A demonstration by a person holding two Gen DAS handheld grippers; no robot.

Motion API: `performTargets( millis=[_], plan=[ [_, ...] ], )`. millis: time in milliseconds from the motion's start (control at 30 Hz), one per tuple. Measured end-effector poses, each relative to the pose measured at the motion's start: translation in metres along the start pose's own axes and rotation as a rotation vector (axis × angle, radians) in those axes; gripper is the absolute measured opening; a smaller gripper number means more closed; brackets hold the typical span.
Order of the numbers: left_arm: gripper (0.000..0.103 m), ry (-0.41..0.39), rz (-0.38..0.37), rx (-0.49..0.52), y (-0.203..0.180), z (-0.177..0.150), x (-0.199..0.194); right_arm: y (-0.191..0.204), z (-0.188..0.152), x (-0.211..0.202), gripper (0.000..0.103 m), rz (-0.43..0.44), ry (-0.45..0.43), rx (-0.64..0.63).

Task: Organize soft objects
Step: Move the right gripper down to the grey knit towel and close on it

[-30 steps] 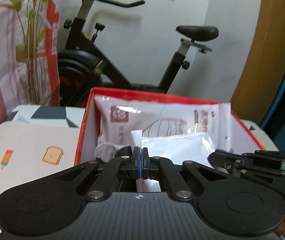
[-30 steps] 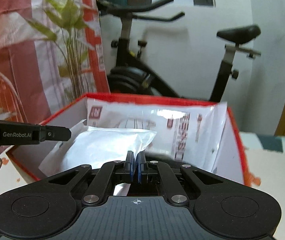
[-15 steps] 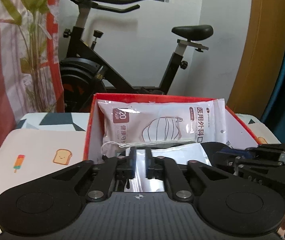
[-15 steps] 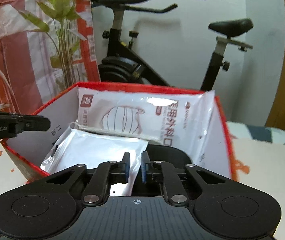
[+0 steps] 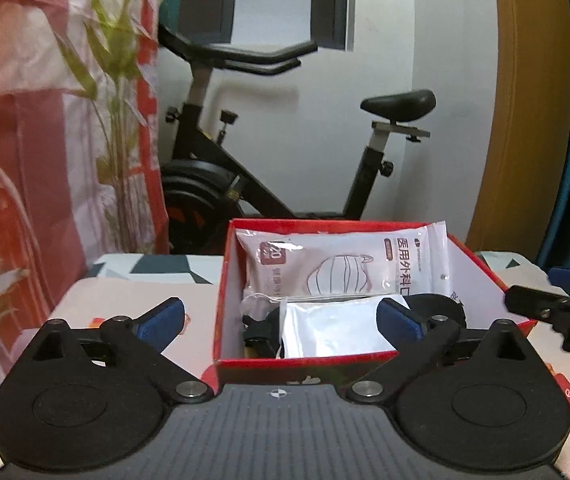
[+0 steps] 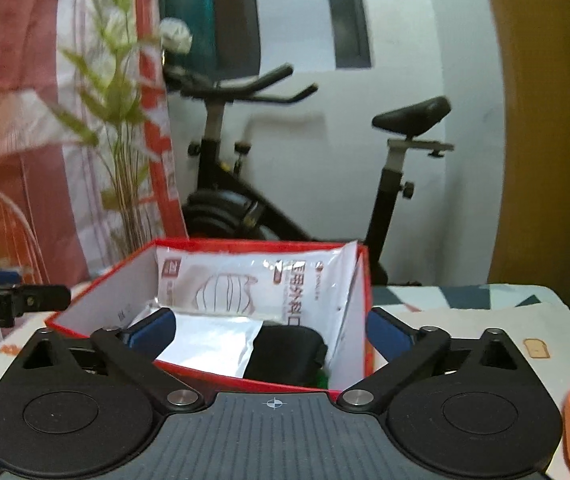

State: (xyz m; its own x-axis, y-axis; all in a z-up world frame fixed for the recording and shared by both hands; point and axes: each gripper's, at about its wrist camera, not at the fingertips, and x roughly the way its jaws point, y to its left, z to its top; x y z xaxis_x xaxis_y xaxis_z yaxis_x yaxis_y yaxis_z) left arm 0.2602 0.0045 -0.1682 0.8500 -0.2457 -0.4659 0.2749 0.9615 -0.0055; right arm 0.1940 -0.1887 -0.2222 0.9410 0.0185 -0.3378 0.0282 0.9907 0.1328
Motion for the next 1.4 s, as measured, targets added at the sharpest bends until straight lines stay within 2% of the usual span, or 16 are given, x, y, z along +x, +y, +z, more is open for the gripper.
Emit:
performTargets(
  millis=[167, 267, 400, 567, 800, 867, 967, 1067, 1400],
  plan=[
    [0.103, -0.039, 0.052, -0.002, -0.002, -0.009, -0.019, -0.007, -0.01, -0.022, 0.103, -0.022, -0.038, 0.011],
    [0.103, -0.049, 0.043, -0.02, -0.002, -0.018, -0.027, -0.01, -0.021, -0.034, 0.103, -0.022, -0.078, 0.004],
    [0.103, -0.027, 0.048, -0.043, 0.001, -0.03, -0.031, -0.018, -0.04, -0.042, 0.103, -0.078, -0.097, 0.007],
    [0.103, -0.02, 0.036, -0.085, 0.007, -0.05, -0.035, -0.029, -0.067, -0.034, 0.103, -0.126, -0.024, 0.048],
    [0.102, 0.039, 0.043, -0.147, 0.019, -0.07, -0.02, -0.032, -0.099, -0.02, 0.1, -0.108, 0.047, 0.049],
    [0.101, 0.054, 0.038, -0.151, 0.02, -0.074, -0.016, -0.031, -0.103, -0.014, 0.096, -0.101, 0.063, 0.048],
    [0.099, 0.071, 0.027, -0.151, 0.019, -0.08, -0.011, -0.033, -0.109, -0.005, 0.095, -0.093, 0.085, 0.066],
    [0.099, 0.09, 0.02, -0.152, 0.019, -0.087, -0.004, -0.035, -0.115, 0.004, 0.087, -0.085, 0.114, 0.075],
    [0.095, 0.181, -0.013, -0.182, 0.016, -0.109, 0.028, -0.041, -0.126, 0.026, 0.085, -0.073, 0.176, 0.099]
  ],
)
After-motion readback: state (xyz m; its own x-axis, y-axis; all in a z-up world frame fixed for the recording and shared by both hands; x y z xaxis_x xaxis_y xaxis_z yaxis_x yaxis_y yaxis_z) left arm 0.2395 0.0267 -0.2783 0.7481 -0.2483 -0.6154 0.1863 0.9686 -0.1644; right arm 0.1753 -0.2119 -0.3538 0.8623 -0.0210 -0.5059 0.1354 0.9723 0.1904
